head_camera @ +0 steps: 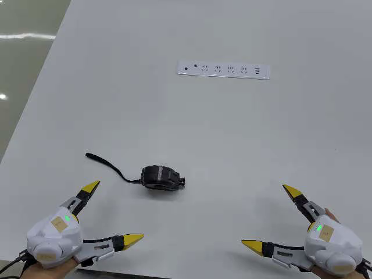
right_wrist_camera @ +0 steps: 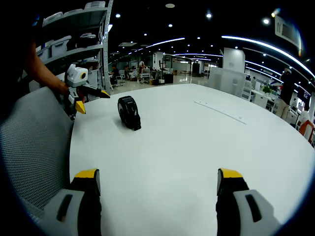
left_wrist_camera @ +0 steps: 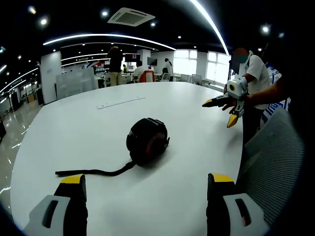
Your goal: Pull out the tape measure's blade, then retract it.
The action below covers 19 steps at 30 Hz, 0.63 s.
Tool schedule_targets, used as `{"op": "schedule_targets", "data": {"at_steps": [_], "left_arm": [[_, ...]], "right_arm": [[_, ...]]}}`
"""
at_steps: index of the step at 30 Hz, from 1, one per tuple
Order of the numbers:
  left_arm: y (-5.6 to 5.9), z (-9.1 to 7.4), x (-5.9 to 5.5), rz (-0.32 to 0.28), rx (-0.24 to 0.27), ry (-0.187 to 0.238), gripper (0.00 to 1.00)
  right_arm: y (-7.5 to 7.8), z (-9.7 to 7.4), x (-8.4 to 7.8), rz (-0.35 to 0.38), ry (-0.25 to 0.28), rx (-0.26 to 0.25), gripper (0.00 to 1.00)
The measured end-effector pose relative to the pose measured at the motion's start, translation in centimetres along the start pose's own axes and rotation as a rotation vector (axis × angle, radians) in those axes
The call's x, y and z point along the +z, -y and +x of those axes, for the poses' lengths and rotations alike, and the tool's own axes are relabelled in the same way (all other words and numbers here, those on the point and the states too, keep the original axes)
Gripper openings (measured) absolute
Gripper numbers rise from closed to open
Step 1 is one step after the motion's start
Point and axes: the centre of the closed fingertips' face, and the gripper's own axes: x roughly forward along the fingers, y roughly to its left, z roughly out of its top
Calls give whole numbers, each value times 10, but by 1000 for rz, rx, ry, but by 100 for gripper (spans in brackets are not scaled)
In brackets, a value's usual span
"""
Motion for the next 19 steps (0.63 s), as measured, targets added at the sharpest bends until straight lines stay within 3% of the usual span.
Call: {"op": "schedule_targets", "data": {"at_steps": [19], "left_arm": [[-1, 0, -1, 10, 5, -5, 100]], "right_arm": [[-2, -2, -6, 7, -10, -6, 100]]}}
